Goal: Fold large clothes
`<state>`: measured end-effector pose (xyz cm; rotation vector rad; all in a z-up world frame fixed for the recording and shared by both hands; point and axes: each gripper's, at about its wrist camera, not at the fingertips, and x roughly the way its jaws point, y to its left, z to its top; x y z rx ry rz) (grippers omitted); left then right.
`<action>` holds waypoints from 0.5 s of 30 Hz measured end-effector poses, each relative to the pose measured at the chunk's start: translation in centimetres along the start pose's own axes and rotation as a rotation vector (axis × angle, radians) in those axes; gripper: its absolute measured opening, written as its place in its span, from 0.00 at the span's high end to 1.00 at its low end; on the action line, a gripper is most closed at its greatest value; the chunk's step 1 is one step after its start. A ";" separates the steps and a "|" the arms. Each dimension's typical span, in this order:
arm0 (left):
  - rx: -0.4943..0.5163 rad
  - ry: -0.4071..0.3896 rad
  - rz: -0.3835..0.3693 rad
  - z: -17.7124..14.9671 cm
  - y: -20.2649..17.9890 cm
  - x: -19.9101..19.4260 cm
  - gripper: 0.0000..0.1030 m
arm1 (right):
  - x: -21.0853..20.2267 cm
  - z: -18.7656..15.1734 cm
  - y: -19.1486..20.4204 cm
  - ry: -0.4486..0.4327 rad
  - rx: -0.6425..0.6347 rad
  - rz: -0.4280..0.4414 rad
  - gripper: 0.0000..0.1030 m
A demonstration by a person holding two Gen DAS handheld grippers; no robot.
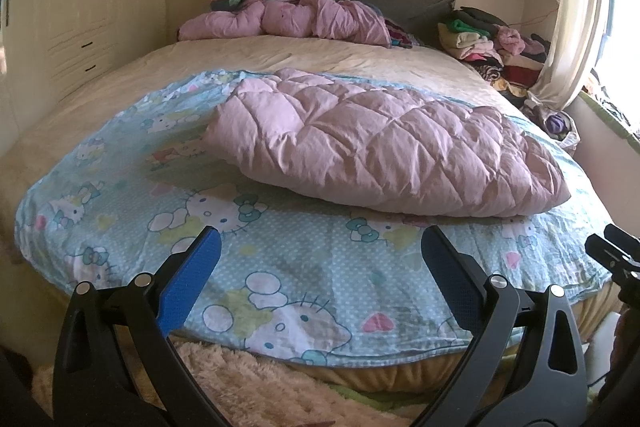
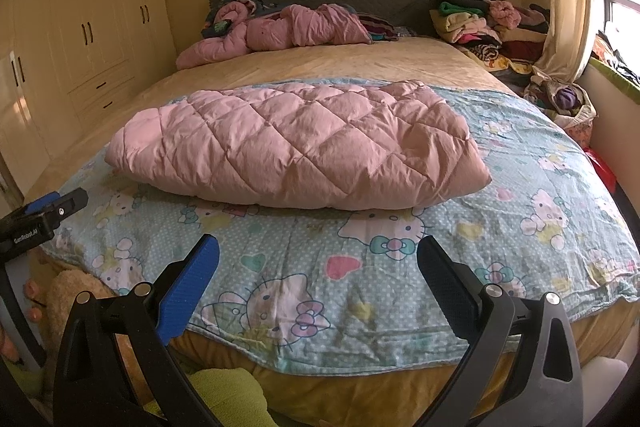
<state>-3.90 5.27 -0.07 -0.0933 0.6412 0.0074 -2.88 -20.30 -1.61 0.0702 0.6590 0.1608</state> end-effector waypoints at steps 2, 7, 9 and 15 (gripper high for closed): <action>-0.015 0.010 0.004 -0.2 0.8 0.0 0.09 | -0.1 0.1 -0.4 -0.003 0.019 -0.015 0.04; -0.052 0.046 0.042 0.0 3.1 0.9 0.09 | -0.6 -0.4 -3.5 0.000 0.152 -0.111 0.04; -0.101 0.064 0.063 0.5 6.1 1.4 0.09 | -1.4 -1.2 -6.5 -0.008 0.247 -0.205 0.04; -0.227 0.077 0.280 4.6 20.9 3.8 0.09 | -6.0 -9.1 -22.4 0.036 0.594 -0.697 0.04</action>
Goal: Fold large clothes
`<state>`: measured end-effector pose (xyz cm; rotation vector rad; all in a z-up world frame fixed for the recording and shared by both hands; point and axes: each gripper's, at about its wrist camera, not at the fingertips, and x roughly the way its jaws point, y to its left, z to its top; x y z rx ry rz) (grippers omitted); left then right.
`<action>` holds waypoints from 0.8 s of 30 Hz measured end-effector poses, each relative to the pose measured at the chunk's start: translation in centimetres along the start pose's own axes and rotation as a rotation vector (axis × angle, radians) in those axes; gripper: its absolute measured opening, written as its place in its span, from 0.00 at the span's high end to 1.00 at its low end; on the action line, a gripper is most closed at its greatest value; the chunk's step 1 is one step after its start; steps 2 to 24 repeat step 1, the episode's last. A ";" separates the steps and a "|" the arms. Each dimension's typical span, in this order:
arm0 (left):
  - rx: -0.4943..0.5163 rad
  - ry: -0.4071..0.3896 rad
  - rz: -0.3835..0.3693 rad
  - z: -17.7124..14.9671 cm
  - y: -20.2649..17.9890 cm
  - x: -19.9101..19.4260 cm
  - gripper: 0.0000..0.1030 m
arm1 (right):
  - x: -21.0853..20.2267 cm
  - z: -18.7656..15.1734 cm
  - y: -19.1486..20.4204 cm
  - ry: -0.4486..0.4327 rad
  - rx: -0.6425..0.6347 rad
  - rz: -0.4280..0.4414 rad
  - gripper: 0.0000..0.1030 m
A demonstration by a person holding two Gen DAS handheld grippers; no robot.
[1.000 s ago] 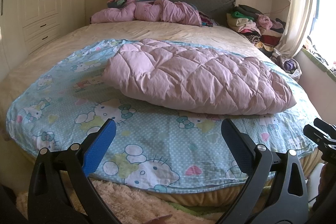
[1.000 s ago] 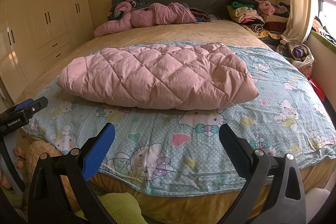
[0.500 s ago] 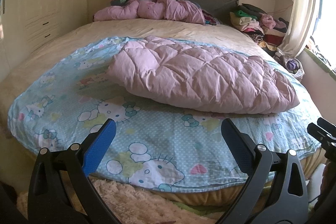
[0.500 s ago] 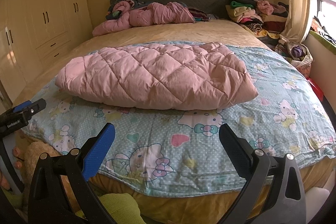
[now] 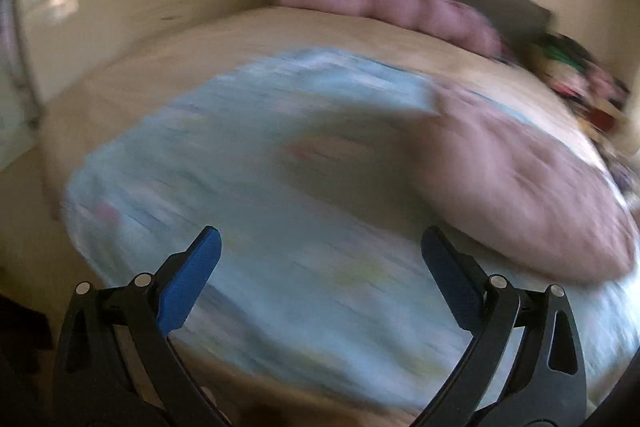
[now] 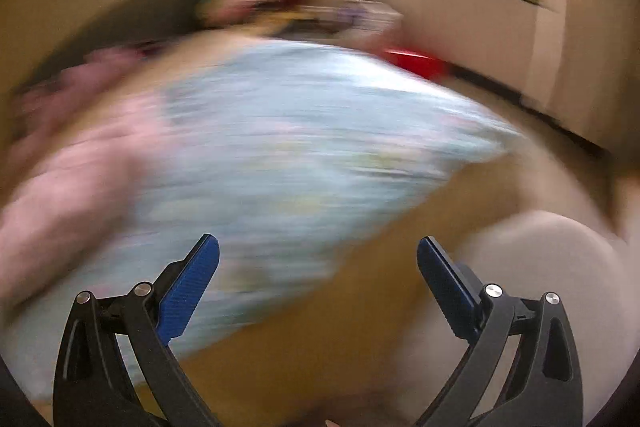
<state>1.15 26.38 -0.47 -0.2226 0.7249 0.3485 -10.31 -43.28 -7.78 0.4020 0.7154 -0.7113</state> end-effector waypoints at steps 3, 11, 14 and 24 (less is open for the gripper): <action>-0.024 -0.010 0.076 1.9 3.3 1.8 0.09 | 1.2 0.0 -3.6 0.012 0.056 -0.091 0.04; -0.024 -0.010 0.076 1.9 3.3 1.8 0.09 | 1.2 0.0 -3.6 0.012 0.056 -0.091 0.04; -0.024 -0.010 0.076 1.9 3.3 1.8 0.09 | 1.2 0.0 -3.6 0.012 0.056 -0.091 0.04; -0.024 -0.010 0.076 1.9 3.3 1.8 0.09 | 1.2 0.0 -3.6 0.012 0.056 -0.091 0.04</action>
